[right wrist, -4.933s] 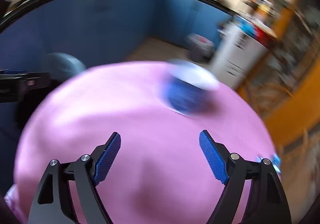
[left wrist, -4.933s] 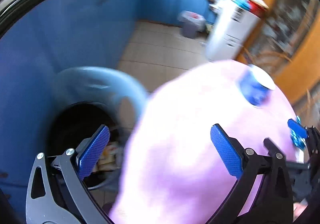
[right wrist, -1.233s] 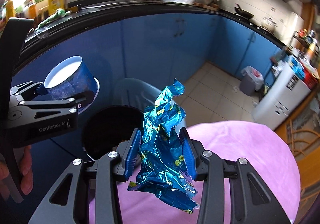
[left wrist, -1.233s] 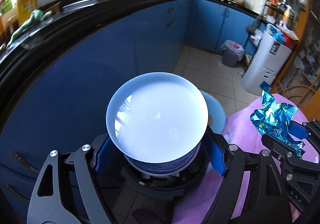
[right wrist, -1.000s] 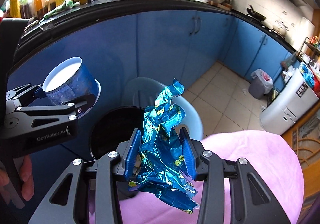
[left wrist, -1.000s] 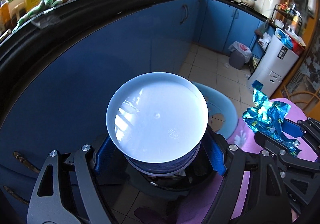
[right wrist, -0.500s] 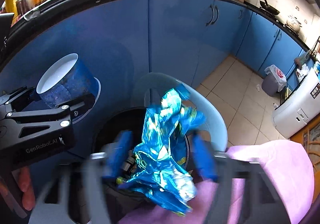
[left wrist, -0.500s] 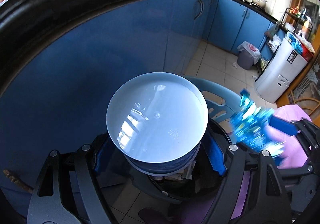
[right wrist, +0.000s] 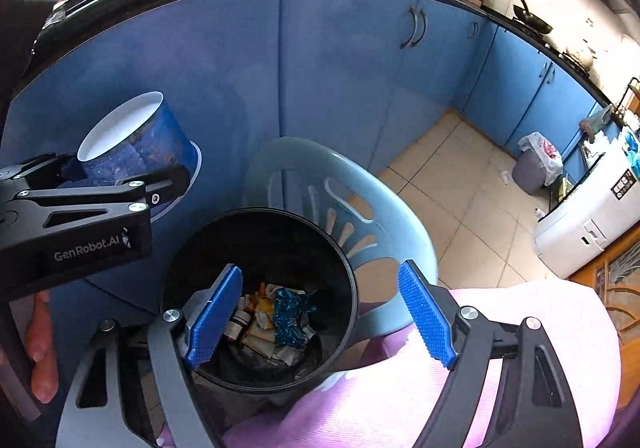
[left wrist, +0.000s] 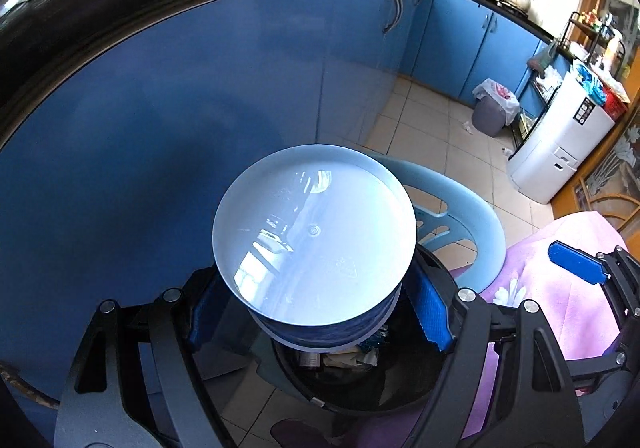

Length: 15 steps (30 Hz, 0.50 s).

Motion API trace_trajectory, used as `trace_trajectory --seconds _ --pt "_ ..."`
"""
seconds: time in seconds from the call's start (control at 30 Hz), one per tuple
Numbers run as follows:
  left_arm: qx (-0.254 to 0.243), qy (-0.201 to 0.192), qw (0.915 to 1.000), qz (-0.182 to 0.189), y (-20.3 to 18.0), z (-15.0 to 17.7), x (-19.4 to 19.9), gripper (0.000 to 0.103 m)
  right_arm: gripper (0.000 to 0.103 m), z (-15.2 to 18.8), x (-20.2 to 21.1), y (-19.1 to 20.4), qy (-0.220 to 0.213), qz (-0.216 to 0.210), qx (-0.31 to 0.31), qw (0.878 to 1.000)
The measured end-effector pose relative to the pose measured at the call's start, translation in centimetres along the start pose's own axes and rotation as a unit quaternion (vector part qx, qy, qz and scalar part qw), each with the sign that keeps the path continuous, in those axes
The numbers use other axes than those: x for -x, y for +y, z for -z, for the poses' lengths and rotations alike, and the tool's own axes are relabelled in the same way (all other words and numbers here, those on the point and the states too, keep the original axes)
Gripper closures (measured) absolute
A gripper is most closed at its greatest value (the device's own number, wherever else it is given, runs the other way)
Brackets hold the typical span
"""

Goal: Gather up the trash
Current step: 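Hold the blue cup above the bin with the left tool while the right tool drops the wrapper in, then lower the blue cup into the bin and open the left tool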

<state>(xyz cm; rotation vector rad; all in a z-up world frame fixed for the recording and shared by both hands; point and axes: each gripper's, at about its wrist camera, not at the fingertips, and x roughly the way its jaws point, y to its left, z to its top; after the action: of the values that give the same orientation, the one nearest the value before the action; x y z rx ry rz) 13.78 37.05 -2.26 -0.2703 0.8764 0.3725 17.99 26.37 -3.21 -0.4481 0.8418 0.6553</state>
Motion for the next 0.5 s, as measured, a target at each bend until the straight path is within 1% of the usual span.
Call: trace_trajectory --seconds 0.2,0.5 --pt "-0.009 0.001 0.9999 0.009 -1.3 -0.4 -0.3 0.025 0.025 0.3 1.1 -1.3 -0.009 0.022 -0.006 1.0" --pt "-0.022 -0.001 0.9996 0.017 -2.9 -0.6 -0.4 0.025 0.025 0.5 1.2 -3.1 -0.007 0.029 -0.023 0.999"
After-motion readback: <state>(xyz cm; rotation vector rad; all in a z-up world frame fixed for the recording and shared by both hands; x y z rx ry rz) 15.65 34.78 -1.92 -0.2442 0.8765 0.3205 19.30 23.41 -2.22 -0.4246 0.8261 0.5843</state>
